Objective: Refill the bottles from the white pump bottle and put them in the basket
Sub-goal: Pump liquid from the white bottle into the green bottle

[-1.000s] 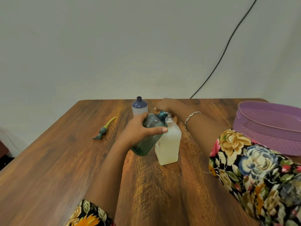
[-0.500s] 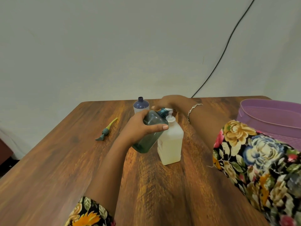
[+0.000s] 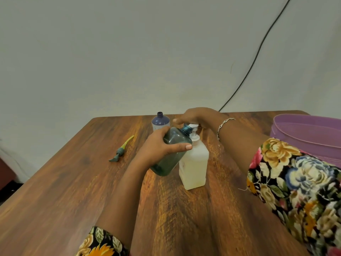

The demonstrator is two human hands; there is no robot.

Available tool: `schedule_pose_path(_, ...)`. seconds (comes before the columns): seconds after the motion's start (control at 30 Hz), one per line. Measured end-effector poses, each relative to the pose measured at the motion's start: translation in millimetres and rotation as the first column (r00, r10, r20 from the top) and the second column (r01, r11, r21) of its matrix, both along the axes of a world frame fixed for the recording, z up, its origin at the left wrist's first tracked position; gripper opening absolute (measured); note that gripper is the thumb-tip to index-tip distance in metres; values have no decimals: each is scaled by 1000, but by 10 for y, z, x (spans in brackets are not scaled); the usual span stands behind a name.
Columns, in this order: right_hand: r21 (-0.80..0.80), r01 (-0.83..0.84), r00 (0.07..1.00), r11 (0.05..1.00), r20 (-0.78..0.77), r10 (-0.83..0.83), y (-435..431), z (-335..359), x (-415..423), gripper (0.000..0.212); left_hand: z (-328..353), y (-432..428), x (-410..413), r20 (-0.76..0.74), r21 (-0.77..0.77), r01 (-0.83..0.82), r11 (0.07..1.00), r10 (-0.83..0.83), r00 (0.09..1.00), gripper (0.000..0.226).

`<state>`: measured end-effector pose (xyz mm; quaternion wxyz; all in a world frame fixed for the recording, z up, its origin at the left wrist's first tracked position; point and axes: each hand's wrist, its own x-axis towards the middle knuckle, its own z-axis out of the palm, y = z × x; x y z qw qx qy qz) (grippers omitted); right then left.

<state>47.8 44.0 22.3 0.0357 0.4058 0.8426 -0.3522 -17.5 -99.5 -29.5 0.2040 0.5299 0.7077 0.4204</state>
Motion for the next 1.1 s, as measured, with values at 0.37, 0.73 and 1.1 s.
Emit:
schedule_pose_path(0.37, 326, -27, 979, 945, 201, -41, 8, -258, -80, 32, -167, 28, -43, 29, -46, 52, 998, -50, 998, 88)
schedule_pose_path(0.73, 157, -37, 996, 987, 88, 23, -126, 94, -21, 27, 73, -18, -51, 22, 15, 10, 1000, -10, 1000, 40)
schedule_pose_path(1.1, 167, -31, 993, 986, 120, 11, -108, -36, 10, 25, -61, 28, -29, 47, -12, 26, 1000, -26, 999, 73)
